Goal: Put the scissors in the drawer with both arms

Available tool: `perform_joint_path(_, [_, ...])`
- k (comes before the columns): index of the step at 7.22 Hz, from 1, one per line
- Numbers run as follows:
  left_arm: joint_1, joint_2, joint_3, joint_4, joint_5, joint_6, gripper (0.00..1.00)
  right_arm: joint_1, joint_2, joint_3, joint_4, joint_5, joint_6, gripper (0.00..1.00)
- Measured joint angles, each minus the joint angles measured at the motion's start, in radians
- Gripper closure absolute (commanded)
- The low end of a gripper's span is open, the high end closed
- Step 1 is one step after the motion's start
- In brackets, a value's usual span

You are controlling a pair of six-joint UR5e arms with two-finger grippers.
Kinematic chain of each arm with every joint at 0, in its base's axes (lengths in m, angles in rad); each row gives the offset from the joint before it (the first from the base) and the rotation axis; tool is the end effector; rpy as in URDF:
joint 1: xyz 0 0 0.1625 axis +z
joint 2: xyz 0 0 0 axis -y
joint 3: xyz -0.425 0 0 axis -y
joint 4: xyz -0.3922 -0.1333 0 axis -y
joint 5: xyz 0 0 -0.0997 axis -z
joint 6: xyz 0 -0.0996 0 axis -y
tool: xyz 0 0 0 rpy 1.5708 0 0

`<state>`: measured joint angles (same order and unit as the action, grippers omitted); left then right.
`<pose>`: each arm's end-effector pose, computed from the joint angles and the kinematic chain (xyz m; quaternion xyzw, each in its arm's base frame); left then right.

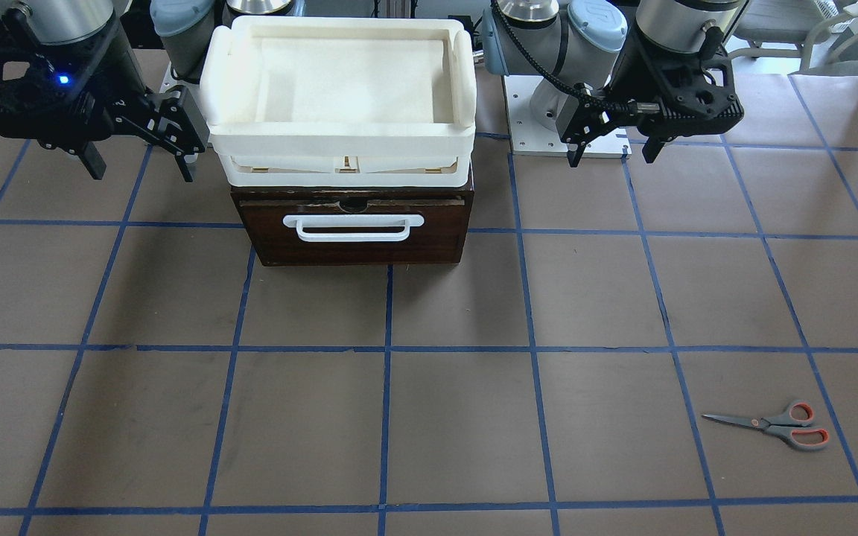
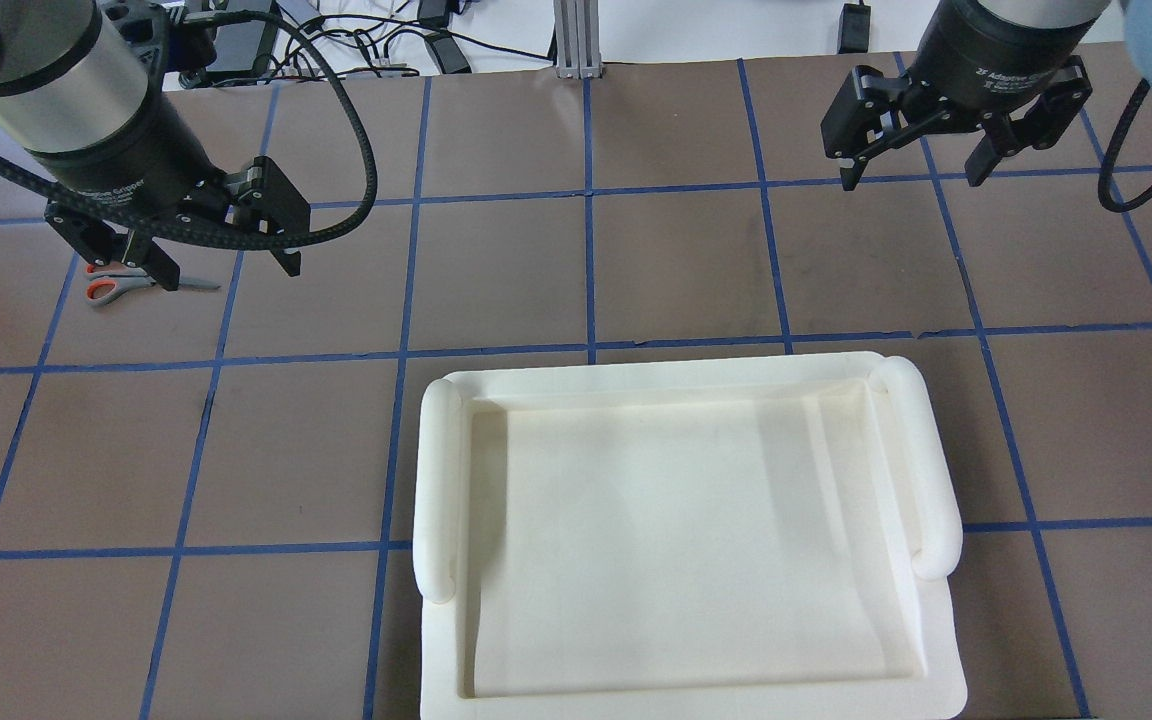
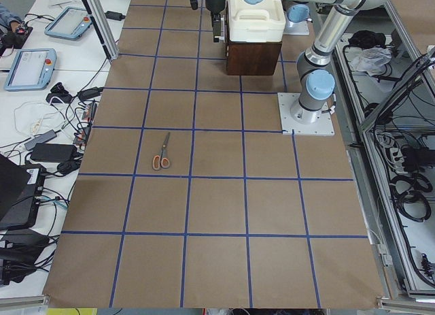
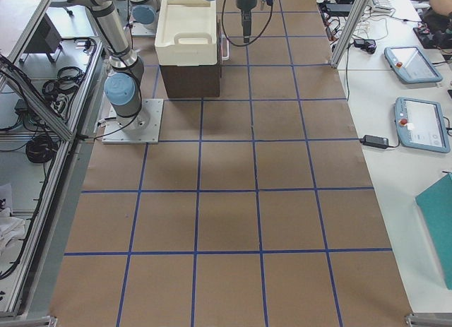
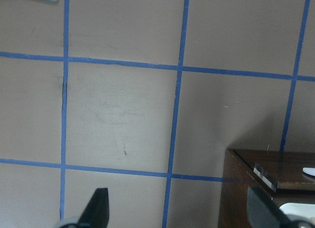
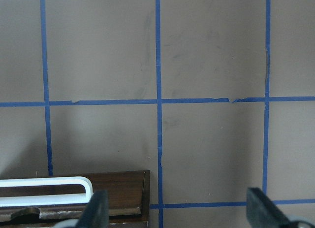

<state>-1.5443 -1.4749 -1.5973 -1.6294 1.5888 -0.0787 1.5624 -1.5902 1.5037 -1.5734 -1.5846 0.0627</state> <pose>-0.1195 -0.4547 0.5142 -0.0526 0.9986 -0.0056 0.0089 0.1278 -0.4917 0.5310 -0.0358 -0.9983 0.0447 0.0057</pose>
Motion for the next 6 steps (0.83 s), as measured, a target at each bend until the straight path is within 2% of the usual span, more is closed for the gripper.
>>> perform_joint_path(4, [0.005,0.008,-0.009,0.011,0.013,0.009,0.0,0.011,0.017,-0.004,-0.031,0.003,0.364,0.0])
perform_joint_path(6, [0.02,0.002,-0.01,0.041,0.015,0.068,0.0,0.055,0.033,-0.006,-0.033,-0.005,0.546,0.0])
